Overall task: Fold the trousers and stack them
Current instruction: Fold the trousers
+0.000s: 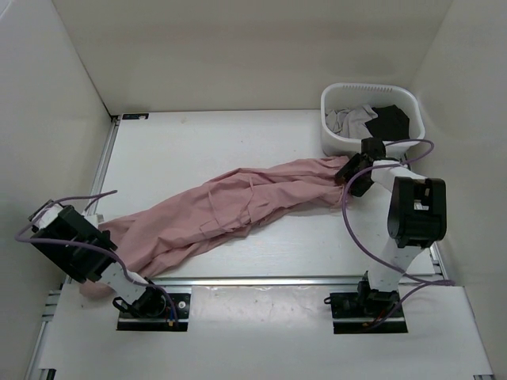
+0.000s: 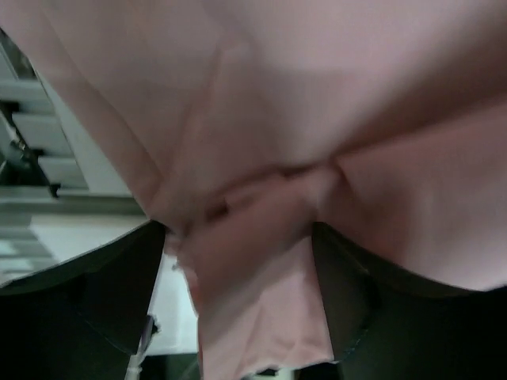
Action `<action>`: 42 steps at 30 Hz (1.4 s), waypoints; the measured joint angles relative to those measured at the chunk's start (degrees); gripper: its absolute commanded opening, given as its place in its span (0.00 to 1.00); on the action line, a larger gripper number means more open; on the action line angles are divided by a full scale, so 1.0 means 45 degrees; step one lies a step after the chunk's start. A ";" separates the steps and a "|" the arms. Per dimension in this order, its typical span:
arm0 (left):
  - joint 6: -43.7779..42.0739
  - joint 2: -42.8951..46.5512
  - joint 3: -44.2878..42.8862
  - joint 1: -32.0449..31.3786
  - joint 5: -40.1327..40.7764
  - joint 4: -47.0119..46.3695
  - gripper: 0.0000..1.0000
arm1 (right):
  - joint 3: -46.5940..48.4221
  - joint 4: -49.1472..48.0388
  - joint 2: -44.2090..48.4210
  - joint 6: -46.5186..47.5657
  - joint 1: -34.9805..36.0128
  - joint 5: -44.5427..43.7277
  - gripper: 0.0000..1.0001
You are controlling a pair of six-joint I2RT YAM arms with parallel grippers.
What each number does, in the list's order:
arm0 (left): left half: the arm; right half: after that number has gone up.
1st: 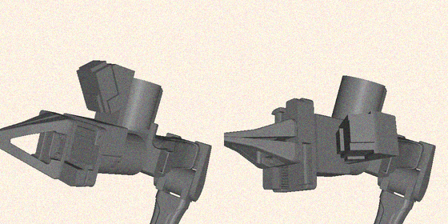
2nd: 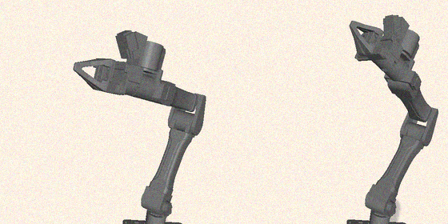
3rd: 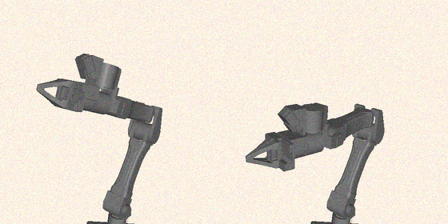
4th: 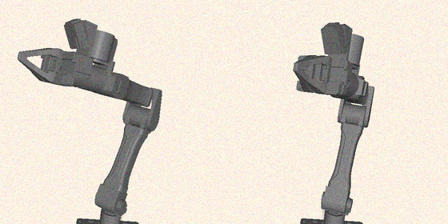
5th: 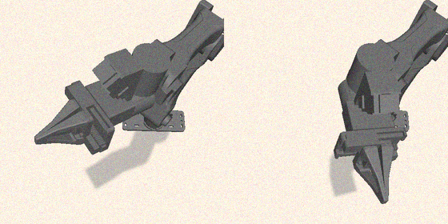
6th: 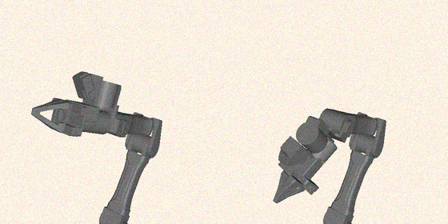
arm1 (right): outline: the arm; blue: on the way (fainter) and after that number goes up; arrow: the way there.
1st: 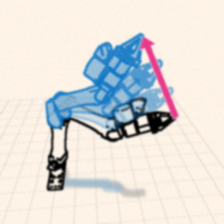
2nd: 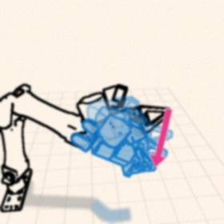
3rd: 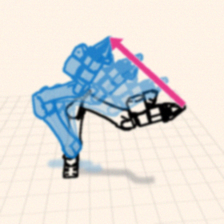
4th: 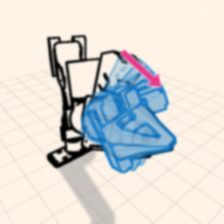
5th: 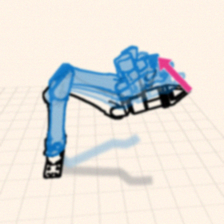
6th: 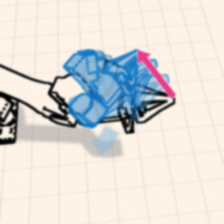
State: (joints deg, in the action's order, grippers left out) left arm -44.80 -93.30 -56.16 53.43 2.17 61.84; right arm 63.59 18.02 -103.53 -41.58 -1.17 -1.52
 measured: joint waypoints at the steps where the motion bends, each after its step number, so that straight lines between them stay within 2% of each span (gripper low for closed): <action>1: 0.0126 -0.0219 0.0005 0.0000 -0.0068 -0.0180 0.70 | 0.0034 0.0005 -0.0053 -0.0121 0.0034 -0.0053 0.44; 2: 0.0233 -0.0340 0.0058 0.0000 -0.0121 -0.0423 0.58 | 0.0034 0.0044 -0.0112 -0.0233 0.0044 -0.0165 0.33; 3: 0.0282 -0.0364 0.0180 0.0000 -0.0165 -0.0675 0.27 | -0.0005 0.0121 -0.0136 -0.0418 0.0039 -0.0330 0.20; 4: 0.0374 -0.0359 0.0345 0.0000 -0.0214 -0.0865 0.16 | -0.0136 0.0155 -0.0112 -0.0563 0.0029 -0.0486 0.03; 5: 0.0442 -0.0359 0.0515 0.0005 -0.0238 -0.1010 0.14 | -0.0301 0.0189 0.0010 -0.0680 0.0010 -0.0607 0.00; 8: 0.0442 -0.0355 0.0835 0.0000 -0.0306 -0.1166 0.15 | -0.1098 0.0520 0.0850 -0.1122 -0.0155 -0.1229 0.00; 9: 0.0476 -0.0321 0.0845 0.0000 -0.0359 -0.1171 0.21 | -0.1515 0.0826 0.1326 -0.1263 -0.0287 -0.1428 0.00; 10: 0.0515 -0.0238 0.0826 0.0000 -0.0491 -0.1141 0.36 | -0.1962 0.1214 0.1880 -0.1384 -0.0491 -0.1656 0.00; 13: 0.0568 0.0078 0.0340 0.0000 -0.1054 -0.0763 0.47 | -0.3342 0.2555 0.3808 -0.1690 -0.1418 -0.2497 0.00; 15: 0.0597 0.0180 -0.0170 0.0000 -0.1467 -0.0661 0.63 | -0.4124 0.3419 0.4974 -0.1724 -0.1948 -0.3128 0.00; 18: 0.0801 -0.0136 -0.0690 -0.0083 -0.1962 -0.0690 0.69 | -0.5095 0.4080 0.5848 -0.1729 -0.2016 -0.3259 0.00; 21: 0.1122 -0.1151 -0.0894 -0.0209 -0.2652 -0.0865 0.69 | -0.5469 0.4308 0.5867 -0.1622 -0.1967 -0.3211 0.00; 23: 0.1413 -0.1875 -0.1098 -0.0408 -0.2885 -0.0865 0.65 | -0.5416 0.4303 0.5877 -0.1423 -0.1909 -0.3206 0.00; 24: 0.1598 -0.2016 -0.1253 -0.0525 -0.2953 -0.0850 0.60 | -0.5406 0.4299 0.5877 -0.1331 -0.1889 -0.3206 0.00; 27: 0.2021 -0.2297 -0.1428 -0.1030 -0.2977 -0.1122 0.20 | -0.5391 0.4313 0.5877 -0.1166 -0.1870 -0.3240 0.00; 28: 0.2195 -0.2419 -0.1491 -0.1175 -0.2871 -0.1112 0.14 | -0.5391 0.4308 0.5877 -0.1112 -0.1865 -0.3245 0.00; 33: 0.2540 -0.2438 -0.1554 -0.1438 -0.2671 -0.1141 0.14 | -0.5299 0.4352 0.5882 -0.0947 -0.1865 -0.3298 0.00; 34: 0.2579 -0.2370 -0.1549 -0.1438 -0.2667 -0.1195 0.18 | -0.5299 0.4362 0.5882 -0.0947 -0.1865 -0.3308 0.00; 36: 0.2633 -0.2142 -0.1666 -0.1481 -0.2579 -0.1389 0.31 | -0.5299 0.4376 0.5882 -0.0942 -0.1865 -0.3347 0.00; 37: 0.2642 -0.1972 -0.1773 -0.1491 -0.2550 -0.1486 0.51 | -0.5299 0.4391 0.5882 -0.0942 -0.1865 -0.3356 0.00; 38: 0.2667 -0.1797 -0.1928 -0.1501 -0.2501 -0.1530 0.53 | -0.5294 0.4401 0.5882 -0.0937 -0.1865 -0.3366 0.00; 40: 0.2730 -0.1477 -0.2307 -0.1515 -0.2443 -0.1608 0.53 | -0.5294 0.4420 0.5877 -0.0937 -0.1865 -0.3390 0.00; 42: 0.2735 -0.1307 -0.2579 -0.1520 -0.2443 -0.1724 0.49 | -0.5294 0.4415 0.5877 -0.0908 -0.1865 -0.3390 0.00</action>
State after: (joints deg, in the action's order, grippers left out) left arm -32.49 -99.18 -67.77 46.59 -8.82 54.08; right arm 39.77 37.89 -77.08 -45.67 -9.56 -16.78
